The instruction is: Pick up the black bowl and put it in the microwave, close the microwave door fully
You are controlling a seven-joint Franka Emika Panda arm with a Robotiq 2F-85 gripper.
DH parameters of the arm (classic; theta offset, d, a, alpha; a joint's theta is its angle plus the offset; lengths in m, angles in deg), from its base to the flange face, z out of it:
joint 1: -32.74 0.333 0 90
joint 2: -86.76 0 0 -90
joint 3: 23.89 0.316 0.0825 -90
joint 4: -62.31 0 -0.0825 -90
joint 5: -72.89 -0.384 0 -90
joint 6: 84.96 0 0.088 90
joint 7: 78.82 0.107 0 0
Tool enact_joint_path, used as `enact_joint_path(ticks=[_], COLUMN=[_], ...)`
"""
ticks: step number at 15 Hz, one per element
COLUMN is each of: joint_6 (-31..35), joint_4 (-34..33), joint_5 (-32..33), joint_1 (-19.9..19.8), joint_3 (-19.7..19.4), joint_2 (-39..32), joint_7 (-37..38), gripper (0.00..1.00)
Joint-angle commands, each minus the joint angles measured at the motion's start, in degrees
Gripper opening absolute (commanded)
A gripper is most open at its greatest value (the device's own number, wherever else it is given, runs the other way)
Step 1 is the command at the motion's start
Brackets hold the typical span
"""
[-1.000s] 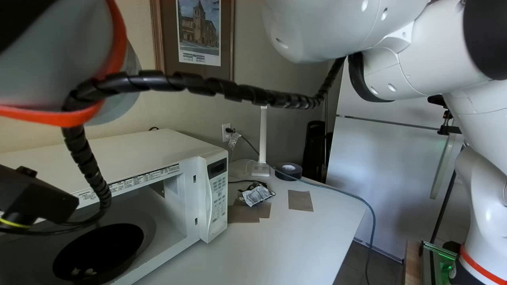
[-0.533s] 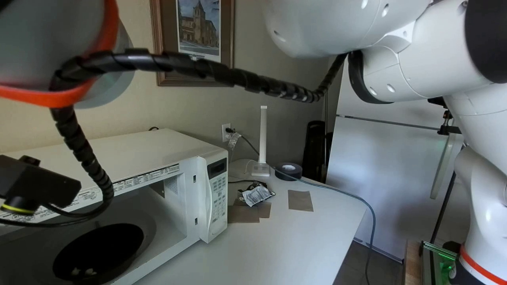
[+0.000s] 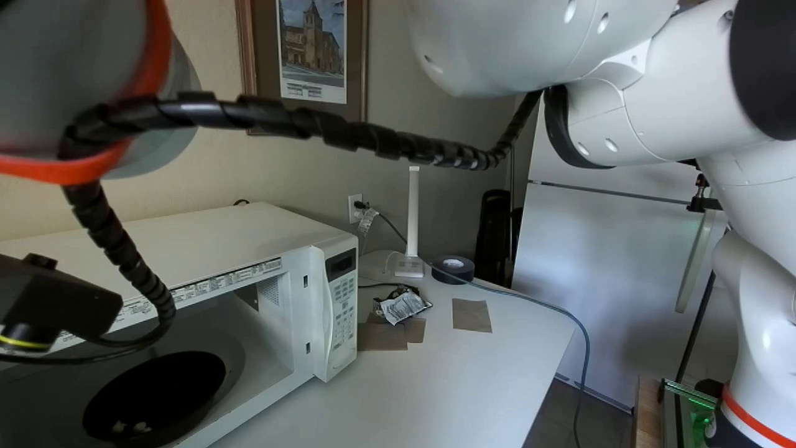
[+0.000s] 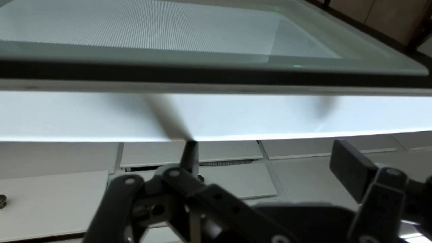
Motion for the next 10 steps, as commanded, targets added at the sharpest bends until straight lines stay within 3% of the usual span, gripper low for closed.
enact_joint_path(ticks=[1, 6, 10], joint_6=[-3.5, -4.7, -4.8], joint_4=[-2.5, -2.9, -2.7], joint_5=[3.3, 6.0, 6.6], joint_1=[1.9, 3.3, 4.5], joint_3=[-2.1, -4.4, -6.2], joint_2=[-1.1, -0.9, -0.7], joint_7=[2.0, 5.4, 12.2], gripper=[1.0, 1.0, 1.0])
